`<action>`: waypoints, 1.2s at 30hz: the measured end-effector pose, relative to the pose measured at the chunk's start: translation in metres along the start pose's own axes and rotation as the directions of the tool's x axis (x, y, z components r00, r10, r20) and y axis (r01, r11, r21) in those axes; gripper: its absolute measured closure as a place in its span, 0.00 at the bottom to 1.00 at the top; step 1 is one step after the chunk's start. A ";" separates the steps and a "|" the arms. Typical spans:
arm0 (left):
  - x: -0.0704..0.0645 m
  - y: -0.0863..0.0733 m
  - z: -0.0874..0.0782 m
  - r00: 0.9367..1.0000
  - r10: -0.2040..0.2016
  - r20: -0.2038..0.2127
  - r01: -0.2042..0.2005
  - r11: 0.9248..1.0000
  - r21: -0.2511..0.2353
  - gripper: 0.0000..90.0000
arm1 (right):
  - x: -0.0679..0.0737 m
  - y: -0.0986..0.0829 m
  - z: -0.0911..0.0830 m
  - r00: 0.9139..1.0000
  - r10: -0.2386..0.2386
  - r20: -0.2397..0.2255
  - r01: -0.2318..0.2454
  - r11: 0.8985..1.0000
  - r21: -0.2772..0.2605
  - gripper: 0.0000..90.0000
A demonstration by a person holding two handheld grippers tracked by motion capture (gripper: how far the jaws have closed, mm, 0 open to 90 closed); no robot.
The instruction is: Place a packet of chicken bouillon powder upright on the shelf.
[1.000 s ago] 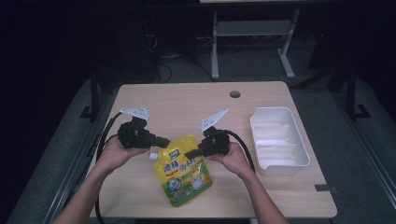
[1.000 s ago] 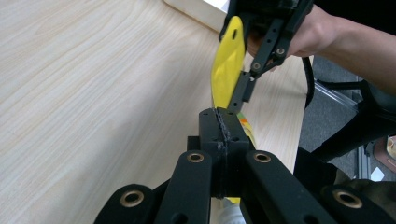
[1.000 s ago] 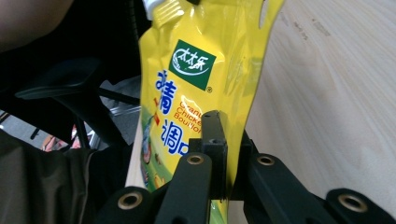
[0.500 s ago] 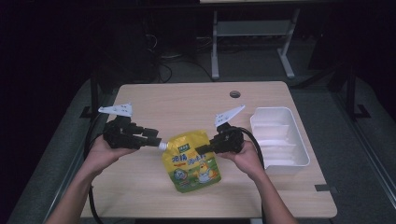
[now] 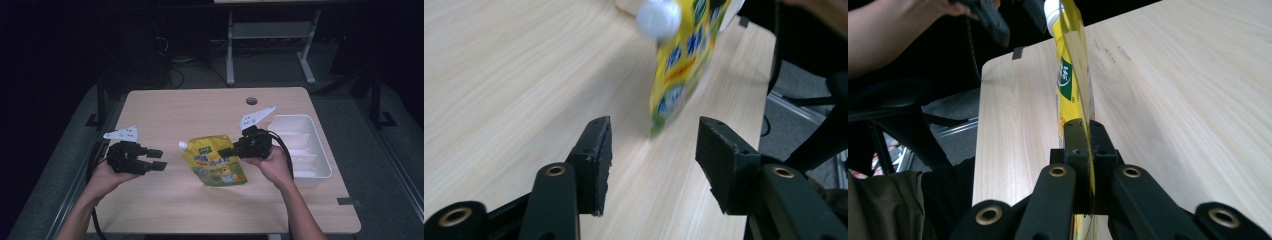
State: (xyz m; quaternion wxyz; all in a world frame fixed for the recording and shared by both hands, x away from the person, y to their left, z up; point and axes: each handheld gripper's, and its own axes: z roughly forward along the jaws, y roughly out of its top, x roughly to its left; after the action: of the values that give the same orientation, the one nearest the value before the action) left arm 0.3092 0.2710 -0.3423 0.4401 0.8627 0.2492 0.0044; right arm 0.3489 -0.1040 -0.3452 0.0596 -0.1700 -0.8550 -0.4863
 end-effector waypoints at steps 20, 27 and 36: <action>-0.009 -0.053 0.016 0.996 0.007 -0.085 -0.010 0.999 -0.038 0.35 | 0.003 0.007 -0.050 0.996 -0.006 0.091 0.010 0.999 -0.043 1.00; -0.008 -0.075 0.025 0.995 -0.009 -0.095 0.003 0.998 -0.059 0.31 | 0.002 0.007 -0.071 0.992 0.000 0.123 0.007 0.998 -0.058 1.00; -0.009 -0.087 0.027 0.990 -0.006 -0.139 -0.003 0.998 -0.070 0.28 | 0.001 0.006 -0.086 0.989 0.007 0.147 0.005 0.997 -0.078 1.00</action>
State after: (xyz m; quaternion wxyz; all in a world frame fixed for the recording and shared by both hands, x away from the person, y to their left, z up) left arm 0.2705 0.2890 -0.4235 0.4516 0.8442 0.2795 0.0728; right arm 0.3451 -0.1744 -0.2953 -0.0101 -0.2081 -0.8372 -0.5057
